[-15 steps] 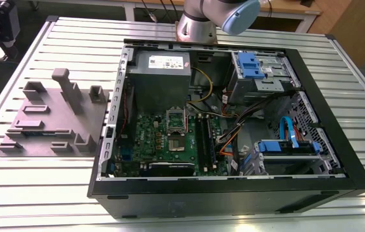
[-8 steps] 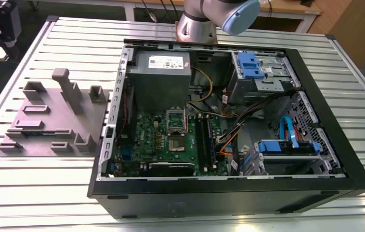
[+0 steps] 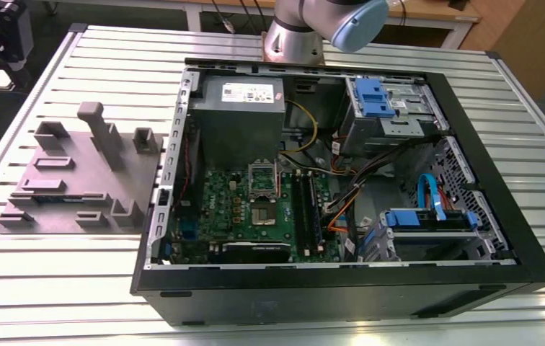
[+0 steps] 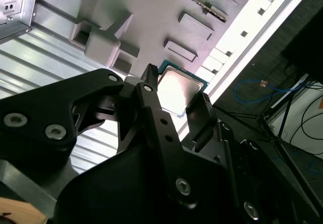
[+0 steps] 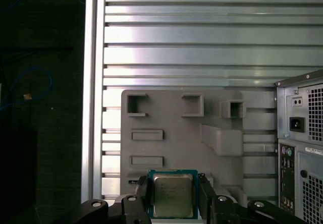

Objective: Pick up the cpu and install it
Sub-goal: 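Pick up the cpu and move it towards the insertion slot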

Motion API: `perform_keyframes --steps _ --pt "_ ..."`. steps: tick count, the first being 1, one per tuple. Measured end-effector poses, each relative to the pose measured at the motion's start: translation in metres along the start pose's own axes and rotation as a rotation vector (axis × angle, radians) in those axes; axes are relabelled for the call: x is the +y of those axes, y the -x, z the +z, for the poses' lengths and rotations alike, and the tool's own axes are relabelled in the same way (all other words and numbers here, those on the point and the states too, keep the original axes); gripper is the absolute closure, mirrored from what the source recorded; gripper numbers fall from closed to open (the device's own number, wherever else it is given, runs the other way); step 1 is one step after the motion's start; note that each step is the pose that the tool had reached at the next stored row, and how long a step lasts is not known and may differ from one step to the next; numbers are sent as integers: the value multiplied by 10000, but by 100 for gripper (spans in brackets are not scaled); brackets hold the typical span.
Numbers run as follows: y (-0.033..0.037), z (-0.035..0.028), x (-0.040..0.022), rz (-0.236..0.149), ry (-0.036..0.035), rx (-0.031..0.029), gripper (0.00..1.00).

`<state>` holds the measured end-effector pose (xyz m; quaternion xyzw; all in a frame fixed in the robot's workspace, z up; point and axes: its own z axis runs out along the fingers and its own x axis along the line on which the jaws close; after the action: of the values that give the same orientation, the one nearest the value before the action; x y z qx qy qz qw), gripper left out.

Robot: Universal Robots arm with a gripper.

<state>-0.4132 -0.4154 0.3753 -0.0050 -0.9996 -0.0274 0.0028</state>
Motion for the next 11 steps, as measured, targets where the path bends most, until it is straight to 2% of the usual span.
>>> perform_keyframes --steps 11 --pt "23 0 0 0 0 0 53"
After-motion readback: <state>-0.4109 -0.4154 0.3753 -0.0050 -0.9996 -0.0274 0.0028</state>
